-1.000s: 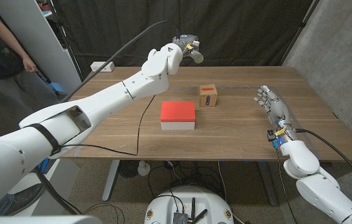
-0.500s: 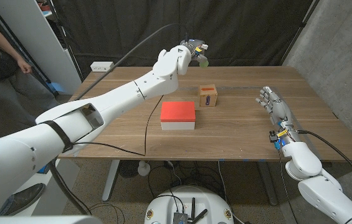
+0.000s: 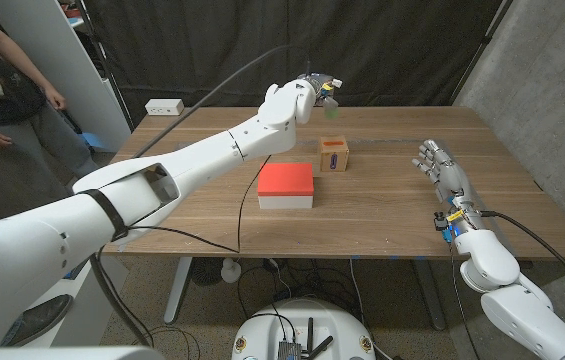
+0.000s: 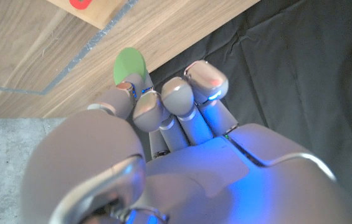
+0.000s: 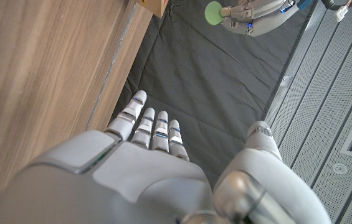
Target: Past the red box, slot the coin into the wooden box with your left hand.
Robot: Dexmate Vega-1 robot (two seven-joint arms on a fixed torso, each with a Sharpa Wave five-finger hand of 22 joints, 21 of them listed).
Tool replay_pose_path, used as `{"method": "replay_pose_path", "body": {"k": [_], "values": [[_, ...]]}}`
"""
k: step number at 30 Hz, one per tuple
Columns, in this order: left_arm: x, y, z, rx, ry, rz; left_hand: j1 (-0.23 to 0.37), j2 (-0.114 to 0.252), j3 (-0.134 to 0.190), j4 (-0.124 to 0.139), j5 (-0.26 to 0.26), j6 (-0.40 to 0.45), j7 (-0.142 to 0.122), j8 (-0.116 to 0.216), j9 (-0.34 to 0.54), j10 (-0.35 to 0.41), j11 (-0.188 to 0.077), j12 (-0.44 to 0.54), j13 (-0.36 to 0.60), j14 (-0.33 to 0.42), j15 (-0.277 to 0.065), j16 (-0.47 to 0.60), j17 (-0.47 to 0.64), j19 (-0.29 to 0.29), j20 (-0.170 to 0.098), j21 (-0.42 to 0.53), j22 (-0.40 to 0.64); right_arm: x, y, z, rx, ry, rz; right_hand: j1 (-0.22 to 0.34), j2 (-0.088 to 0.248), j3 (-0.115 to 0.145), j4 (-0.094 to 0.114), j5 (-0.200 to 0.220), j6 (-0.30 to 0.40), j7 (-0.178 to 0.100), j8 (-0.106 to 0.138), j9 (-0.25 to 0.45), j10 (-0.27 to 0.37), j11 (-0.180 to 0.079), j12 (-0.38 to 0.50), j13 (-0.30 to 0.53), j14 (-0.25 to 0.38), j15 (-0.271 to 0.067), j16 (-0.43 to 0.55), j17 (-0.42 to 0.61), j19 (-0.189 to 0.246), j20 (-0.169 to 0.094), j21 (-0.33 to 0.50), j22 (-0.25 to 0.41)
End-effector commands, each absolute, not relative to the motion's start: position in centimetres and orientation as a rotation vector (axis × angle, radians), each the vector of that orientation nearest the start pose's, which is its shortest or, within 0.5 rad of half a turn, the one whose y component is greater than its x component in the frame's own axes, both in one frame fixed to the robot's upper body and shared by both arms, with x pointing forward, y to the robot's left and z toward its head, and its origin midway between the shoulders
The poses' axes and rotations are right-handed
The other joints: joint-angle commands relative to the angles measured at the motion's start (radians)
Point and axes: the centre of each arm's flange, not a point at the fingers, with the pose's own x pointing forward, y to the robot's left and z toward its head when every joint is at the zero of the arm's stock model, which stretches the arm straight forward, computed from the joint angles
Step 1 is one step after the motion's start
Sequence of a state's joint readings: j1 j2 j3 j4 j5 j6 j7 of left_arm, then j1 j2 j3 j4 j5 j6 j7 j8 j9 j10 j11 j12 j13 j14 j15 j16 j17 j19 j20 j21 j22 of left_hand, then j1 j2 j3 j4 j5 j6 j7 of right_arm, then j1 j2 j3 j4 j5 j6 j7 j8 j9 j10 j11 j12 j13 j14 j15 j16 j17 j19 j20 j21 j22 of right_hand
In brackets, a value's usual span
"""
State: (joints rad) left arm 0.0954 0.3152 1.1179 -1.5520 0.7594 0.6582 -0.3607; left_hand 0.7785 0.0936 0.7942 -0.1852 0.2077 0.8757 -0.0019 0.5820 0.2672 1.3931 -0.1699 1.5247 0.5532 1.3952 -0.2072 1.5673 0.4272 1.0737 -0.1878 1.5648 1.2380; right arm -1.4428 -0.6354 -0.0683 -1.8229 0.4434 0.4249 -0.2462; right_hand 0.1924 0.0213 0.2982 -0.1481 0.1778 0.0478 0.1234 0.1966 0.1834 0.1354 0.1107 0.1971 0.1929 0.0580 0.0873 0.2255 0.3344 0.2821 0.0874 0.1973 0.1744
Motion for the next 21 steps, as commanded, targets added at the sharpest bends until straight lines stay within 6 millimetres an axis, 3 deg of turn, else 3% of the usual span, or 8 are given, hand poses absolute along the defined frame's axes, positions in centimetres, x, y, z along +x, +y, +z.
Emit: {"method": "replay_pose_path", "body": {"k": [1,21], "values": [[60.3,-2.3,17.3,1.684,-0.571,0.023,0.011,0.005,0.001,0.002,0.009,0.08,0.036,0.138,0.006,-0.005,0.0,0.003,0.002,0.0,0.001,-0.003,0.002,-0.007,-0.021,0.003,0.004,49.4,-34.2,-8.9,-0.069,-0.746,-0.02,0.011,0.002,0.008,0.0,-0.001,0.006,-0.001,0.001,0.004,0.009,0.001,0.005,0.004,0.0,0.003,0.004,0.001,0.006,0.001,0.001,0.002],[61.3,-3.0,15.4,1.711,-0.566,0.003,0.011,0.005,0.0,0.002,0.009,0.081,0.037,0.136,0.008,-0.008,-0.001,0.002,0.005,0.0,0.001,-0.003,0.007,-0.007,-0.021,0.004,0.004,49.6,-34.1,-9.2,-0.06,-0.743,-0.023,0.012,0.003,0.008,-0.001,-0.001,0.006,-0.002,0.001,0.004,0.009,-0.002,0.005,0.004,0.0,0.0,0.004,0.0,0.006,0.0,0.001,0.002]]}}
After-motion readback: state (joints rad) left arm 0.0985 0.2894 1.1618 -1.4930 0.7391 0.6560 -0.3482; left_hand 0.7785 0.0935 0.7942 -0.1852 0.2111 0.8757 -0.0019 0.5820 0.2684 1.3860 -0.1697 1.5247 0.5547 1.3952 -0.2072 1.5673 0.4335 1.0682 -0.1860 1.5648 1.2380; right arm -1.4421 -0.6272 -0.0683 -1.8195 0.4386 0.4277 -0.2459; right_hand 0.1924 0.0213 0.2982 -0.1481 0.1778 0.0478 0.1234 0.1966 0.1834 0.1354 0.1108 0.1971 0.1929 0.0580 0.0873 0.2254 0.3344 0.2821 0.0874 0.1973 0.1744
